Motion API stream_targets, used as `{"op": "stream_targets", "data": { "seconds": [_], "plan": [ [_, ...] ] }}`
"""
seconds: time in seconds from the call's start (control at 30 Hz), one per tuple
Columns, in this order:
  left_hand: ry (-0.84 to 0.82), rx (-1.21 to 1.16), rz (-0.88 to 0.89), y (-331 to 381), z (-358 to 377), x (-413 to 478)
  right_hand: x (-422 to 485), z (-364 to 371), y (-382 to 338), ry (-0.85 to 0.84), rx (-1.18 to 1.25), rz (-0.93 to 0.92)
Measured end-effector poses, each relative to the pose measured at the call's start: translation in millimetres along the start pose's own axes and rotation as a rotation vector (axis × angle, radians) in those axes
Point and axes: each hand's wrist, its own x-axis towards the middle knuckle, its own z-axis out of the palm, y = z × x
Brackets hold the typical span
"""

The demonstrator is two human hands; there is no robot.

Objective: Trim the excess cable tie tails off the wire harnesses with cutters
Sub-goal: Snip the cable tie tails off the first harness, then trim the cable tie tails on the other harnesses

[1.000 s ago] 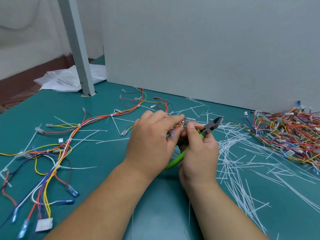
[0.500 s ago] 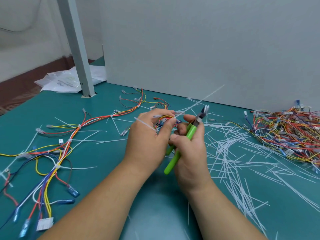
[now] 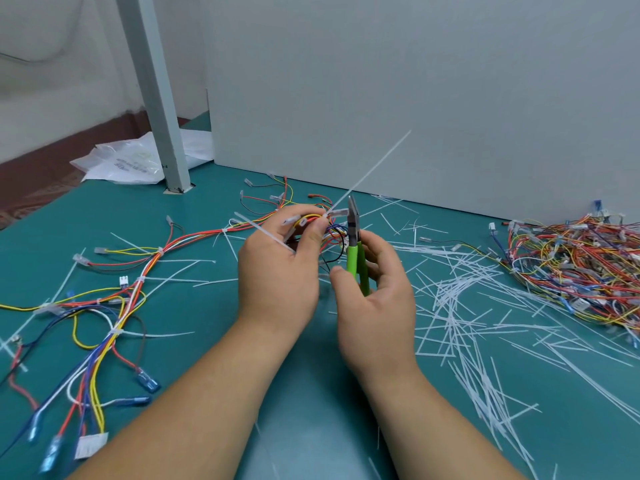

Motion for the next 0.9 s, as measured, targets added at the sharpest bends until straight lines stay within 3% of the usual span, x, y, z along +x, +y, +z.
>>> {"op": "stream_targets", "data": {
  "seconds": [0.67, 0.9],
  "plan": [
    [-0.026, 0.152, 0.041, -6.1, -1.2, -0.4, 1.6, -3.4, 1.7, 0.170, -0.096, -0.149],
    [-0.058, 0.165, 0.035, -8.1, -0.7, -2.0, 0.1, -2.2, 5.2, 0.097, -0.137, -0.125]
  ]
}}
